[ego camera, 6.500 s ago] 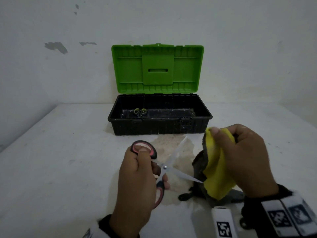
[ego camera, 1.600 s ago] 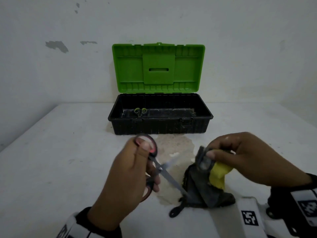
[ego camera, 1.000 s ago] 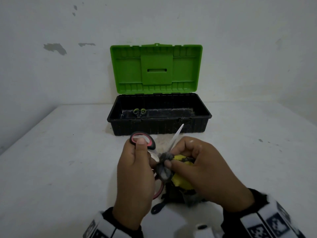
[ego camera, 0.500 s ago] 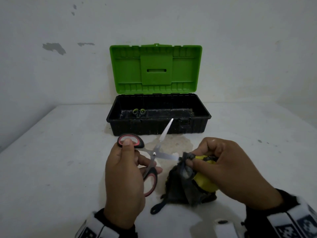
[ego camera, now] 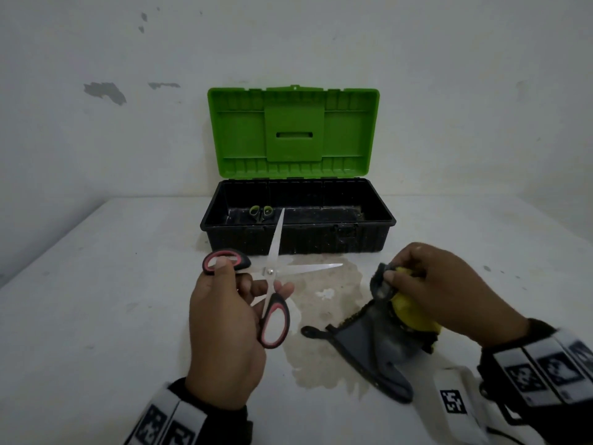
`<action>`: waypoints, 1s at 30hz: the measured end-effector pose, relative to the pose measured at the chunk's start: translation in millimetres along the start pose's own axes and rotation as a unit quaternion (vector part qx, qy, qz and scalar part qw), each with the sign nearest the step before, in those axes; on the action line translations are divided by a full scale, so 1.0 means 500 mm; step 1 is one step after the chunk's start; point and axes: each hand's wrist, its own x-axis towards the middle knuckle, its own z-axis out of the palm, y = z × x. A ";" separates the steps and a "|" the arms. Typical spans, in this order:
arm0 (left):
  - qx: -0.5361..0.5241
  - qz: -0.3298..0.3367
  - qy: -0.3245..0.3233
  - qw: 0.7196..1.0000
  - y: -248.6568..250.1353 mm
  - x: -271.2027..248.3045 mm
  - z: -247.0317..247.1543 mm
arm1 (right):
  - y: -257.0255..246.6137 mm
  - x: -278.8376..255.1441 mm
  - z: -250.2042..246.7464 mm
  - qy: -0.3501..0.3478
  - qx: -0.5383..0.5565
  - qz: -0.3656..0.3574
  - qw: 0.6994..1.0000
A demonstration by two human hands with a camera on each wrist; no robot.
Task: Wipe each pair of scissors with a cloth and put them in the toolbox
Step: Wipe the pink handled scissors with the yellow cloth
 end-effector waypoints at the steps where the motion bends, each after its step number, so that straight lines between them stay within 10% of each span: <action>1: -0.007 -0.001 -0.004 1.000 -0.002 -0.002 0.004 | -0.002 0.003 0.005 -0.023 -0.025 0.002 0.999; 5: -0.016 0.012 -0.028 0.999 -0.003 -0.003 0.015 | -0.030 -0.015 0.014 -0.006 -0.083 -0.036 0.996; 9: -0.014 0.012 -0.045 0.999 -0.003 -0.005 0.023 | -0.104 -0.068 0.025 -0.055 0.082 -0.041 0.994; 18: 0.126 -0.006 -0.105 0.986 -0.016 -0.031 0.005 | -0.146 -0.103 0.070 -0.134 0.414 0.083 0.896; 24: 0.091 -0.048 -0.141 0.985 -0.005 -0.033 -0.017 | -0.150 -0.108 0.100 -0.176 0.386 0.108 0.899; 30: 0.148 -0.026 -0.150 0.977 -0.002 -0.030 -0.039 | -0.158 -0.111 0.108 -0.171 0.506 0.108 0.839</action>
